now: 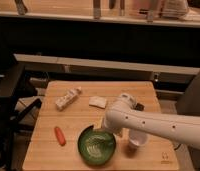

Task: Drag the ceramic bowl in a circle

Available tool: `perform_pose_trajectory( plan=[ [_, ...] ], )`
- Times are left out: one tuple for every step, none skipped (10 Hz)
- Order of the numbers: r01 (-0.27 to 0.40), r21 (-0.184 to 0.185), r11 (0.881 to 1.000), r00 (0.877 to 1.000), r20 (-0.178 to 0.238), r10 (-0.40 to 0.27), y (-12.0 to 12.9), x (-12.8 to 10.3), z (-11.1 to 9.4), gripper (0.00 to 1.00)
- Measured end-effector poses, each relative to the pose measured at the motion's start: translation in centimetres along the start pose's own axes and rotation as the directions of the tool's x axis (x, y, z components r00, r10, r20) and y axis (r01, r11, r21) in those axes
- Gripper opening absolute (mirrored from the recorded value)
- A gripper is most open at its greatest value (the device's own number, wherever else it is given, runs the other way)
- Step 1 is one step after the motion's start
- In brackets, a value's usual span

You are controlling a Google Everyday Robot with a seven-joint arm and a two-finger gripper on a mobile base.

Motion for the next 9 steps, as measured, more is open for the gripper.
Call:
perform_pose_trajectory(
  plan=[
    [0.001,0.002,1.000,1.000,0.005,-0.001,0.1,-0.1,0.3,0.80],
    [0.004,0.005,1.000,1.000,0.013,-0.004,0.3,-0.1,0.6,0.80],
    [0.005,0.007,1.000,1.000,0.018,-0.005,0.4,-0.1,0.8,0.80],
    [0.007,0.010,1.000,1.000,0.026,-0.007,0.5,-0.2,1.2,0.80],
    [0.008,0.012,1.000,1.000,0.029,-0.008,0.6,-0.2,1.4,0.80],
    [0.009,0.014,1.000,0.999,0.034,-0.010,0.7,-0.1,1.6,0.80],
    [0.011,0.016,1.000,0.999,0.039,-0.011,0.7,-0.1,1.9,0.80],
    [0.014,0.018,1.000,0.999,0.043,-0.014,0.7,-0.2,2.1,0.80],
    [0.016,0.020,1.000,0.999,0.048,-0.017,0.7,-0.3,2.3,0.80]
  ],
)
